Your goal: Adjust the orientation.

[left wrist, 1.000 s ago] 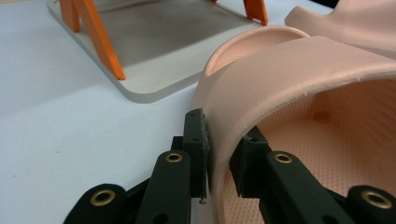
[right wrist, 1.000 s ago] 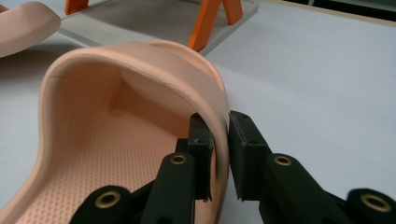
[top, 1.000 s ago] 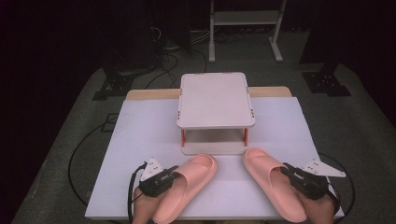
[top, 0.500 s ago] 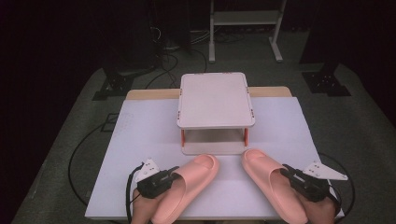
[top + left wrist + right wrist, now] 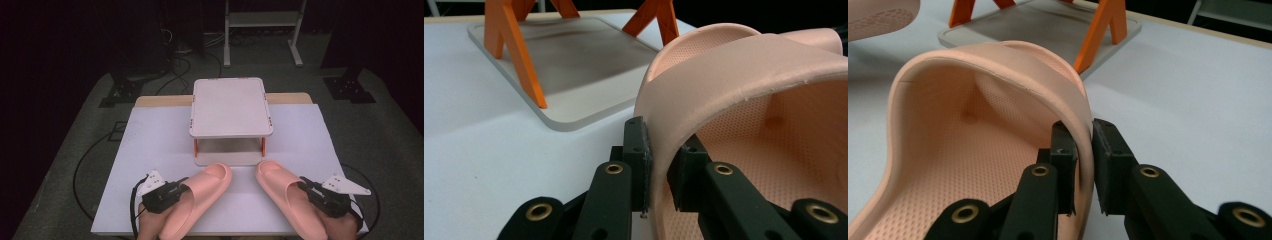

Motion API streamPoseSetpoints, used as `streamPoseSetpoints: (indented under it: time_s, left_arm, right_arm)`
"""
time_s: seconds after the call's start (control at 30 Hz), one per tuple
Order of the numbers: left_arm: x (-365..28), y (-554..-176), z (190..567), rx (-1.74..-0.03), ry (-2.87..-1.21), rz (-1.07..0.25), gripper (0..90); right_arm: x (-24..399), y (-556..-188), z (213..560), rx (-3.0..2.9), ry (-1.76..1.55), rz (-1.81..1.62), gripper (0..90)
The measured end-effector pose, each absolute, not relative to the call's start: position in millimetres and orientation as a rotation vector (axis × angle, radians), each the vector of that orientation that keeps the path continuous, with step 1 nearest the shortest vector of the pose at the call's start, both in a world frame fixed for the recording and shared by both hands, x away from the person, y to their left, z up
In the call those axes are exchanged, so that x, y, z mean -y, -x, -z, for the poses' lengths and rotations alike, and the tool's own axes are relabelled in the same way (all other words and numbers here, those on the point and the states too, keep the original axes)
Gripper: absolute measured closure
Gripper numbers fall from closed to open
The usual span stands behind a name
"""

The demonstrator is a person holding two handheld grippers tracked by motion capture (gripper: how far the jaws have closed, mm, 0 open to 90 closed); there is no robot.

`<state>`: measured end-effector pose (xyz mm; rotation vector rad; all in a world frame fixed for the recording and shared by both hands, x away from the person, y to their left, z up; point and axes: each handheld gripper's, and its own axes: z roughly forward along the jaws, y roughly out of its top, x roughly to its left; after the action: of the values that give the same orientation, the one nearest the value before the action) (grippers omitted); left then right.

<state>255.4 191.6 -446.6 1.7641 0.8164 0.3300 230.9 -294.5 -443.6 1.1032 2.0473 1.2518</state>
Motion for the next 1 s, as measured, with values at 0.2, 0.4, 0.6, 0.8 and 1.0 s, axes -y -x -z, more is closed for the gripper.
streamPoseSetpoints:
  time_s: [0.2, 0.4, 0.6, 0.8, 1.0]
  left_arm:
    - [-196, -254, 446, -0.826, -1.74, -0.321, 79.9]
    - [-200, -249, 439, -0.818, -1.72, -0.337, 79.9]
    - [-204, -246, 435, -0.811, -1.704, -0.341, 80.0]
    - [-208, -244, 432, -0.816, -1.69, -0.35, 80.2]
    - [-208, -241, 433, -0.824, -1.695, -0.35, 80.2]
  right_arm:
    - [292, -229, 443, -2.054, -1.085, -1.256, 79.6]
    - [290, -227, 438, -2.053, -1.07, -1.276, 79.6]
    - [288, -224, 435, -2.046, -1.063, -1.295, 79.6]
    - [288, -225, 430, -2.034, -1.055, -1.316, 79.6]
    - [287, -226, 427, -2.032, -1.052, -1.347, 79.6]
